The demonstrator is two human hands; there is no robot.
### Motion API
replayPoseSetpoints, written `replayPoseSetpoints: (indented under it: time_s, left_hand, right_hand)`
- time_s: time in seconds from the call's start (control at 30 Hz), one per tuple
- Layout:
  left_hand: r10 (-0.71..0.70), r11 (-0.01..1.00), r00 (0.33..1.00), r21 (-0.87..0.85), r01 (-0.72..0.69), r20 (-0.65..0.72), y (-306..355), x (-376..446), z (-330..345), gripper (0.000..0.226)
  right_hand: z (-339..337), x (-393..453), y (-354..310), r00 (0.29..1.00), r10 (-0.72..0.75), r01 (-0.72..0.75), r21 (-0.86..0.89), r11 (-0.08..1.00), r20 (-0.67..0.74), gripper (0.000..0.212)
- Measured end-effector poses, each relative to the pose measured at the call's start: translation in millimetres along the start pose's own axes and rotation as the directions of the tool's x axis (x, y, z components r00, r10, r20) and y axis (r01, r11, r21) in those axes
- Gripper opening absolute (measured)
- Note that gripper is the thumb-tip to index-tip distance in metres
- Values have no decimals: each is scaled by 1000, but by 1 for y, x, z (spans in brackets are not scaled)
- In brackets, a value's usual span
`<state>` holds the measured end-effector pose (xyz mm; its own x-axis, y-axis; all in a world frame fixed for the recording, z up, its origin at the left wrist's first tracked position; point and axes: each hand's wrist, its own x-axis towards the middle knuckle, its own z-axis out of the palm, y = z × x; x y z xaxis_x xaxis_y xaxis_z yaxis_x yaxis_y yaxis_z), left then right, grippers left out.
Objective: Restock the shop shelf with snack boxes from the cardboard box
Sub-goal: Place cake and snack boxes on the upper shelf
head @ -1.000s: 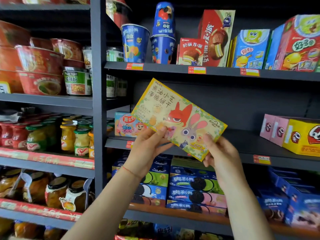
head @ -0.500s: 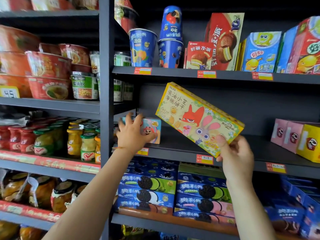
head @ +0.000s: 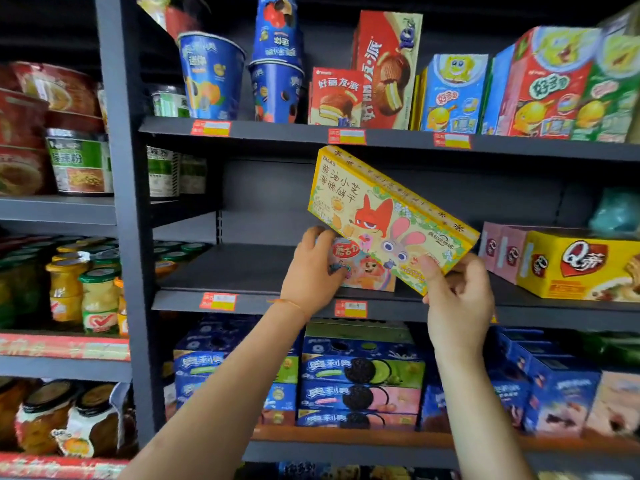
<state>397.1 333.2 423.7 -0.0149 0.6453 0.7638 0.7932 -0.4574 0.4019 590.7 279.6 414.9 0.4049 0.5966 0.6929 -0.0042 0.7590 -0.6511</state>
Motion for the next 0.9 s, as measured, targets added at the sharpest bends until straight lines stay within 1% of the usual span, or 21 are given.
replayPoseSetpoints:
  time_s: [0.07, 0.13, 0.17, 0.23, 0.27, 0.3, 0.33, 0.37, 0.4, 0.47, 0.53, 0.57, 0.63, 0.7, 0.73, 0.8, 0.9]
  left_hand:
    - [-5, 999, 1000, -50, 6, 23, 12, 2, 11, 59]
    - [-33, 992, 997, -118, 41, 69, 21, 4, 19, 66]
    - [-62, 979, 992, -188, 82, 105, 25, 5, 22, 70]
    - [-132, 914, 973, -357, 193, 189, 28, 5, 25, 79]
    - [-164, 882, 965, -407, 237, 206, 29, 4, 25, 83]
    - [-191, 867, 964, -429, 255, 186, 28, 2, 22, 87]
    - [-207, 869, 970, -432, 242, 127, 26, -1, 19, 89]
    - [-203, 889, 978, -412, 200, 35, 24, -5, 13, 90]
    - [-179, 919, 981, -367, 140, -73, 21, -9, 7, 90]
    - [-62, 976, 958, -216, 0, -281, 15, -19, -8, 90]
    - [96, 994, 908, -4, -107, -409, 8, -26, -25, 90]
    - [175, 984, 882, 107, -142, -437, 3, -30, -33, 89]
    - [281, 944, 848, 291, -158, -450, -8, -34, -46, 86]
    - [313, 898, 824, 430, -95, -472, -19, -35, -60, 80]
    - [312, 878, 823, 476, -58, -475, -26, -35, -66, 78]
    - [292, 839, 861, 544, -22, -415, -42, -32, -79, 78]
    - [222, 775, 947, 631, -27, -232, -64, -26, -92, 89]
  right_hand:
    - [-13, 7, 2, 1000, -15, 14, -40, 999, -25, 20]
    - [-23, 13, 4, 998, -19, 16, -66, 998, -52, 25]
    - [-28, 15, 5, 998, -18, 13, -72, 997, -60, 26]
    - [-33, 19, 8, 998, -12, 7, -80, 997, -64, 28]
    - [-33, 19, 9, 998, -8, 3, -81, 997, -59, 28]
    - [-33, 19, 9, 999, -2, -2, -81, 997, -49, 29]
    - [-30, 18, 9, 999, 5, -7, -75, 997, -34, 28]
    - [-25, 16, 9, 1000, 13, -14, -63, 998, -17, 28]
    - [-20, 13, 9, 1000, 19, -19, -44, 999, 6, 27]
    - [-4, 8, 8, 997, 22, -21, -13, 1000, 74, 24]
    - [15, 2, 9, 985, 25, -22, -20, 1000, 169, 20]
    - [27, -1, 11, 975, 31, -22, -42, 999, 221, 19]
    - [51, -5, 16, 949, 44, -8, -116, 993, 312, 17]
    - [75, -9, 20, 921, 49, 29, -192, 981, 387, 18]
    - [85, -10, 22, 903, 59, 41, -222, 974, 426, 17]
    - [102, -9, 25, 861, 107, 48, -289, 956, 497, 18]
    - [116, -5, 26, 816, 192, 76, -430, 900, 546, 26]
